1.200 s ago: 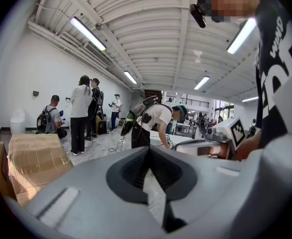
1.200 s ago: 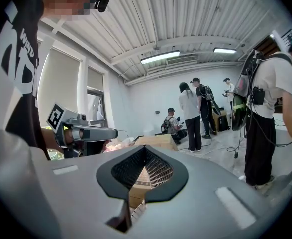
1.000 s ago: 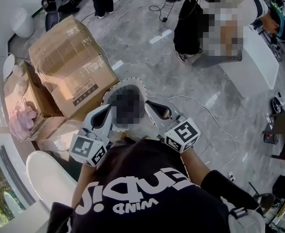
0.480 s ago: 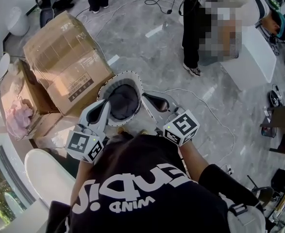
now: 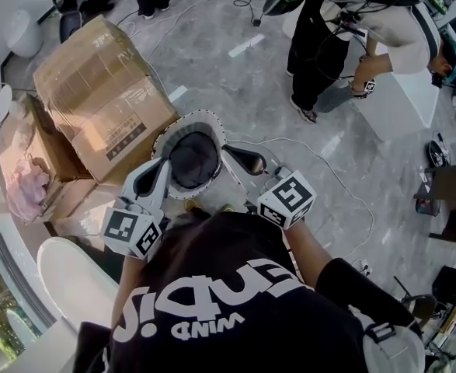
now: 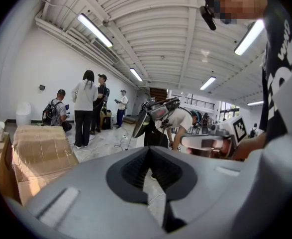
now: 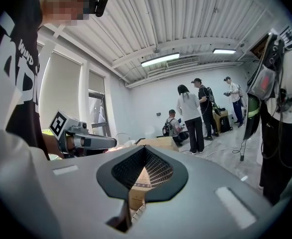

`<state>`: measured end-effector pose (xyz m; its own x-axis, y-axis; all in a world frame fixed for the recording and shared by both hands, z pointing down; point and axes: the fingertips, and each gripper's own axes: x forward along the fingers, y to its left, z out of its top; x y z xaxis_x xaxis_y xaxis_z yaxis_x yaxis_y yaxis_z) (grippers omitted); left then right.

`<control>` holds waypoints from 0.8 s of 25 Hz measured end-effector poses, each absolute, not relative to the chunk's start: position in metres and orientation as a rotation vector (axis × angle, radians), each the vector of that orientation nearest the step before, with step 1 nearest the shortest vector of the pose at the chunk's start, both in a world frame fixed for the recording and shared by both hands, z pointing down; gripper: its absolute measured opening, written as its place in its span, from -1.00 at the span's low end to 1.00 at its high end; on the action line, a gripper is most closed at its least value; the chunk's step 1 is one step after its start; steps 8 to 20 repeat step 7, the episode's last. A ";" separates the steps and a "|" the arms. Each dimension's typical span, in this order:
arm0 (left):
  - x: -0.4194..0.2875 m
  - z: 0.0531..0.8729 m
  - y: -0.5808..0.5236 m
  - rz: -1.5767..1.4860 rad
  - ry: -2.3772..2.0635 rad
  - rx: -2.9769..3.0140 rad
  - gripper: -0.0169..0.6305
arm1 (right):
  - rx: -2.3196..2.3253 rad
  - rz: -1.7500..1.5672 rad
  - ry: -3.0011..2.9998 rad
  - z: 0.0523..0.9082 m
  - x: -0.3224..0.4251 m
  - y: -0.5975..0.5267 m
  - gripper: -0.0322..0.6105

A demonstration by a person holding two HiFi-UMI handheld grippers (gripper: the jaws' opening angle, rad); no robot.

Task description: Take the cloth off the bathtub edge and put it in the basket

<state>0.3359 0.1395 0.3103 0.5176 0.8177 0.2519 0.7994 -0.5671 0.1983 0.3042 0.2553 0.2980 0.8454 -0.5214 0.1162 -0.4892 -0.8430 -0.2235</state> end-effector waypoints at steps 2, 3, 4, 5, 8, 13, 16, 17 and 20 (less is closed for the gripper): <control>0.336 0.311 0.139 0.497 1.432 2.685 -0.96 | -2.840 -0.261 0.790 0.298 0.305 0.254 -0.87; 0.335 0.312 0.138 0.500 1.432 2.684 -0.96 | -2.838 -0.262 0.792 0.298 0.305 0.253 -0.87; 0.335 0.312 0.137 0.502 1.431 2.684 -0.96 | -2.837 -0.262 0.794 0.299 0.304 0.252 -0.87; 0.334 0.312 0.137 0.504 1.430 2.684 -0.96 | -2.837 -0.263 0.796 0.299 0.303 0.251 -0.87; 0.331 0.313 0.135 0.505 1.427 2.684 -0.96 | -2.838 -0.264 0.801 0.299 0.301 0.249 -0.87; 0.331 0.313 0.135 0.505 1.427 2.684 -0.96 | -2.838 -0.264 0.801 0.299 0.301 0.249 -0.87; 0.331 0.313 0.135 0.505 1.427 2.684 -0.96 | -2.838 -0.264 0.801 0.299 0.301 0.249 -0.87; 0.331 0.313 0.135 0.505 1.427 2.684 -0.96 | -2.838 -0.264 0.801 0.299 0.301 0.249 -0.87; 0.331 0.313 0.135 0.505 1.427 2.684 -0.96 | -2.838 -0.264 0.801 0.299 0.301 0.249 -0.87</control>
